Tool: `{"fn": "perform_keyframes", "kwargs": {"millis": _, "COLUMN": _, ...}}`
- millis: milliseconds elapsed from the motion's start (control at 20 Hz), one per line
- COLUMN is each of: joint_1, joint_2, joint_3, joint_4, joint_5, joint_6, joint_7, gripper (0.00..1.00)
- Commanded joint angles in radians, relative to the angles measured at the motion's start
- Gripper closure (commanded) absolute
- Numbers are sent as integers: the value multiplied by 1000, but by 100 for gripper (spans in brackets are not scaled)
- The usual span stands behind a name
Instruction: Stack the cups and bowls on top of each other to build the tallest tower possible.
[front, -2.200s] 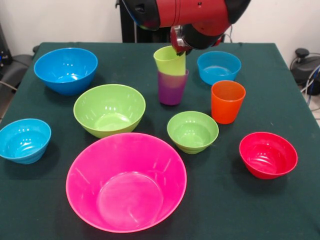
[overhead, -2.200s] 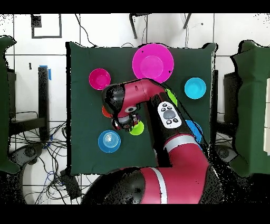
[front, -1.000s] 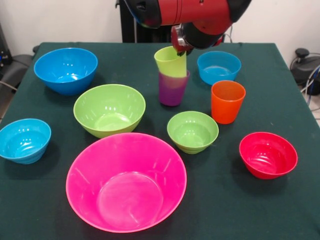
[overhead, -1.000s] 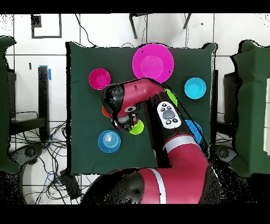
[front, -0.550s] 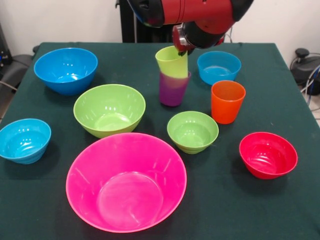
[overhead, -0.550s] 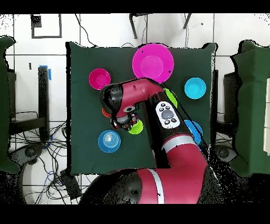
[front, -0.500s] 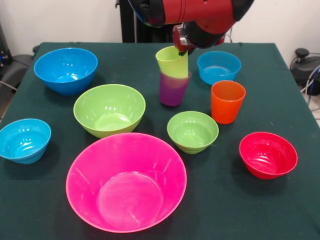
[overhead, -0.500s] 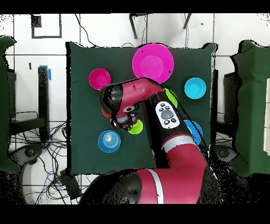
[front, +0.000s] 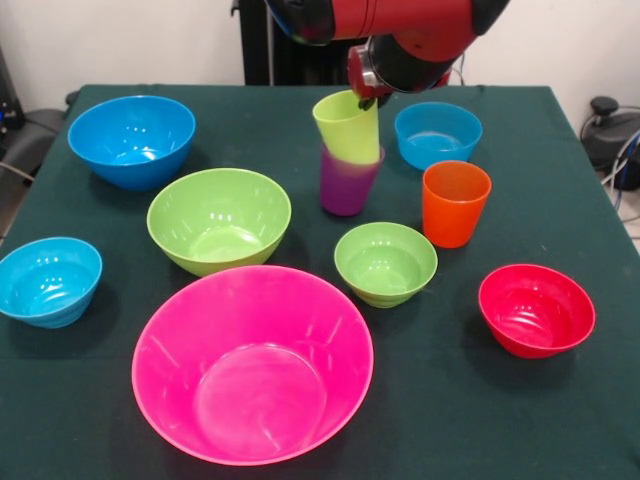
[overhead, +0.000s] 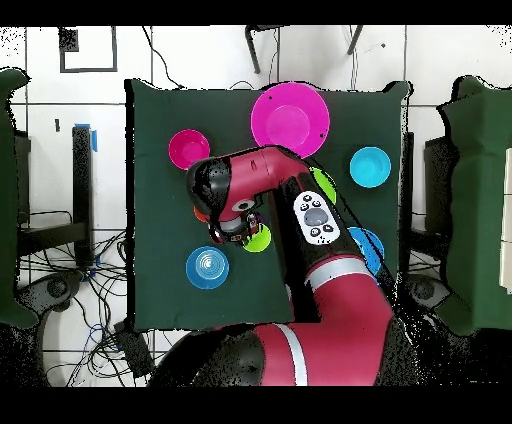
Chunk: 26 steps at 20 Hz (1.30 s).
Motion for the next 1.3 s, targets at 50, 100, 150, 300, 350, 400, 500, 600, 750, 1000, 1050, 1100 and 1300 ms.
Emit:
{"fn": "perform_keyframes", "kwargs": {"millis": 50, "joint_1": 15, "joint_2": 11, "joint_3": 41, "joint_4": -28, "joint_5": -82, "joint_6": -107, "joint_7": -127, "gripper": 100}}
{"fn": "perform_keyframes", "kwargs": {"millis": 100, "joint_1": 15, "joint_2": 11, "joint_3": 41, "joint_4": -28, "joint_5": -82, "joint_6": -106, "joint_7": -127, "gripper": 100}}
{"fn": "perform_keyframes", "kwargs": {"millis": 150, "joint_1": 14, "joint_2": 9, "joint_3": 41, "joint_4": -26, "joint_5": -81, "joint_6": -106, "joint_7": -127, "gripper": 100}}
{"fn": "perform_keyframes", "kwargs": {"millis": 300, "joint_1": 15, "joint_2": 7, "joint_3": 41, "joint_4": -25, "joint_5": -81, "joint_6": -106, "joint_7": -126, "gripper": 100}}
{"fn": "perform_keyframes", "kwargs": {"millis": 350, "joint_1": 15, "joint_2": 8, "joint_3": 41, "joint_4": -27, "joint_5": -81, "joint_6": -105, "joint_7": -126, "gripper": 100}}
{"fn": "perform_keyframes", "kwargs": {"millis": 400, "joint_1": 15, "joint_2": 9, "joint_3": 41, "joint_4": -28, "joint_5": -81, "joint_6": -105, "joint_7": -127, "gripper": 100}}
{"fn": "perform_keyframes", "kwargs": {"millis": 500, "joint_1": 15, "joint_2": 10, "joint_3": 41, "joint_4": -30, "joint_5": -81, "joint_6": -105, "joint_7": -128, "gripper": 100}}
{"fn": "perform_keyframes", "kwargs": {"millis": 600, "joint_1": 14, "joint_2": 11, "joint_3": 42, "joint_4": -30, "joint_5": -81, "joint_6": -104, "joint_7": -128, "gripper": 100}}
{"fn": "perform_keyframes", "kwargs": {"millis": 750, "joint_1": 12, "joint_2": 8, "joint_3": 41, "joint_4": -27, "joint_5": -80, "joint_6": -107, "joint_7": -127, "gripper": 100}}
{"fn": "perform_keyframes", "kwargs": {"millis": 1000, "joint_1": 12, "joint_2": 18, "joint_3": 43, "joint_4": -35, "joint_5": -80, "joint_6": -106, "joint_7": -131, "gripper": 100}}
{"fn": "perform_keyframes", "kwargs": {"millis": 1050, "joint_1": 11, "joint_2": 23, "joint_3": 44, "joint_4": -37, "joint_5": -79, "joint_6": -108, "joint_7": -132, "gripper": 100}}
{"fn": "perform_keyframes", "kwargs": {"millis": 1100, "joint_1": 9, "joint_2": 27, "joint_3": 46, "joint_4": -39, "joint_5": -79, "joint_6": -111, "joint_7": -134, "gripper": 100}}
{"fn": "perform_keyframes", "kwargs": {"millis": 1300, "joint_1": 8, "joint_2": 26, "joint_3": 45, "joint_4": -39, "joint_5": -80, "joint_6": -114, "joint_7": -135, "gripper": 100}}
